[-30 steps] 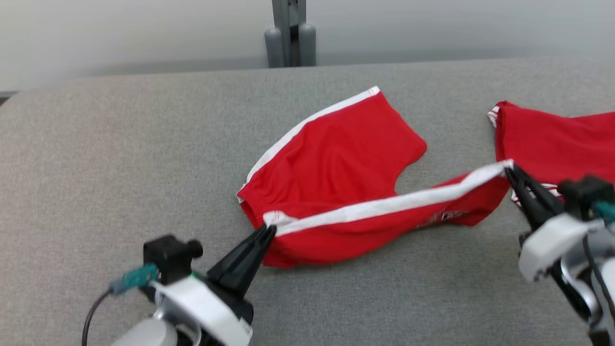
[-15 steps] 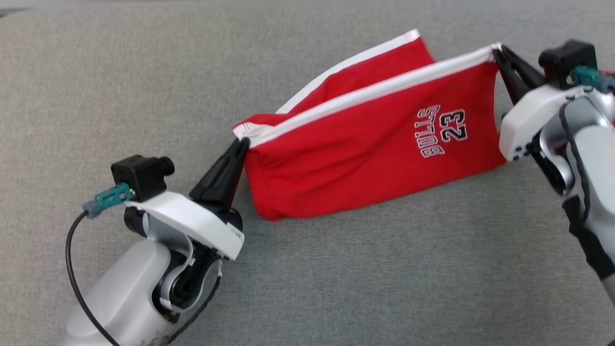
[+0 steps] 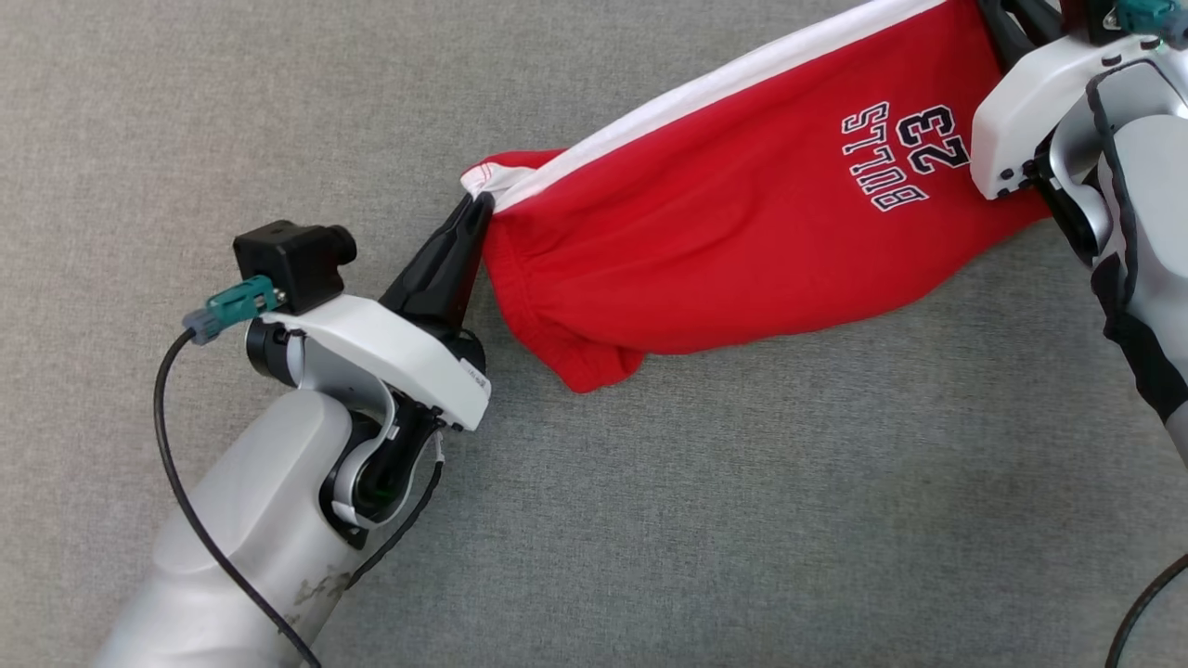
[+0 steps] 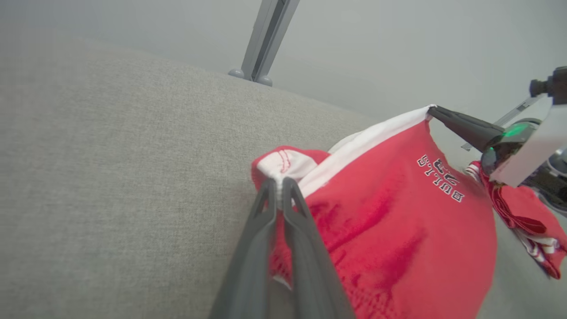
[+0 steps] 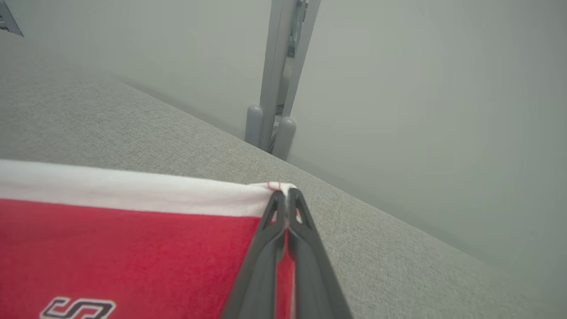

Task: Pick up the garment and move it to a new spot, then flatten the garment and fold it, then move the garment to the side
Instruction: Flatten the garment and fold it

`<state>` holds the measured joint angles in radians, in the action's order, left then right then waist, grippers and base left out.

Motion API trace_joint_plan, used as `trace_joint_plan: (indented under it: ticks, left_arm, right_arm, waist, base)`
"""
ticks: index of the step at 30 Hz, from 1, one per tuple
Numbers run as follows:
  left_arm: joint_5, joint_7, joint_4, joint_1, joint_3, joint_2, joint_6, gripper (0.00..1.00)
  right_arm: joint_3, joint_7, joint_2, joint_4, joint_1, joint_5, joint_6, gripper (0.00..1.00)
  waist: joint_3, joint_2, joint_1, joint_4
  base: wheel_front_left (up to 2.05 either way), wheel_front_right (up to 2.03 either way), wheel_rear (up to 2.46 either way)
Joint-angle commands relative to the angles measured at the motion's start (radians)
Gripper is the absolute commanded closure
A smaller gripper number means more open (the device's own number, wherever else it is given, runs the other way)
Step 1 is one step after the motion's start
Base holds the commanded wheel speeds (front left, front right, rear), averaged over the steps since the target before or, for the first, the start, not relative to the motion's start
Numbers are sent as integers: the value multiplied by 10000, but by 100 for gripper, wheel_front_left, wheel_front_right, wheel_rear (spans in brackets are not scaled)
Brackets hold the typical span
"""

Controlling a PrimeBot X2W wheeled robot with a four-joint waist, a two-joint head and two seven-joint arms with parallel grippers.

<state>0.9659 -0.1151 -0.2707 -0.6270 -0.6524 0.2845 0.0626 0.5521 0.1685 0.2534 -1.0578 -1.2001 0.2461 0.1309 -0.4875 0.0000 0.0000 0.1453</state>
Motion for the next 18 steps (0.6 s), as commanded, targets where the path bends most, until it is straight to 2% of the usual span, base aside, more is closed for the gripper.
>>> trace_joint_plan:
  ticks: [1, 4, 5, 6, 7, 8, 9, 10, 11, 12, 16, 18]
  left_arm:
    - [-130, -75, -171, -211, -38, -42, 12, 100]
    - [-348, -239, -435, -460, -167, -140, -66, 100]
    - [-444, -348, -506, -521, -203, -193, -84, 100]
    - [-517, -394, -614, -560, -259, -241, -99, 100]
    - [-543, -425, -729, -570, -306, -295, -100, 100]
    - [-561, -461, -834, -585, -335, -344, -126, 100]
    - [-575, -446, -936, -614, -365, -353, -160, 91]
    - [-598, -450, -1041, -626, -375, -350, -165, 38]
    - [-598, -450, -1041, -626, -375, -350, -165, 38]
    - [-680, -601, -1118, -629, -356, -339, -107, 0]
    - [-1060, -1052, -1290, -350, -330, -218, 186, 0]
    - [-1399, -1258, -1243, -103, -298, -94, 420, 0]
  right_arm:
    - [106, 49, -25, -315, -218, 108, -3, 100]
    - [333, 210, -175, -783, -480, 262, -3, 97]
    - [390, 259, -209, -916, -528, 320, -3, 93]
    - [471, 297, -227, -1063, -563, 354, -3, 82]
    - [537, 346, -246, -1178, -582, 397, -3, 62]
    - [587, 406, -271, -1285, -589, 467, -3, 24]
    - [616, 497, -286, -1366, -588, 495, -3, 0]
    - [632, 613, -296, -1386, -585, 542, -3, 0]
    - [632, 613, -296, -1386, -585, 542, -3, 0]
    - [626, 737, -288, -1370, -572, 567, -3, 0]
    - [436, 973, -335, -1003, -38, 739, -3, 0]
    - [174, 977, -297, -416, 308, 847, -3, 0]
  waist:
    - [-110, 0, 0, 97]
    - [-177, 0, 0, 134]
    - [-183, 0, 0, 149]
    - [-179, 0, 0, 167]
    - [-160, 0, 0, 178]
    - [-130, 0, 0, 180]
    - [-82, 0, 0, 162]
    - [-21, 0, 0, 126]
    - [-21, 0, 0, 126]
    - [52, 0, 0, 82]
    - [463, 0, 0, -177]
    - [726, 0, 0, -324]
  base:
    - [0, 0, 0]
    - [0, 0, 0]
    - [0, 0, 0]
    - [0, 0, 0]
    - [0, 0, 0]
    - [0, 0, 0]
    - [0, 0, 0]
    - [0, 0, 0]
    - [0, 0, 0]
    - [0, 0, 0]
    - [0, 0, 0]
    - [0, 0, 0]
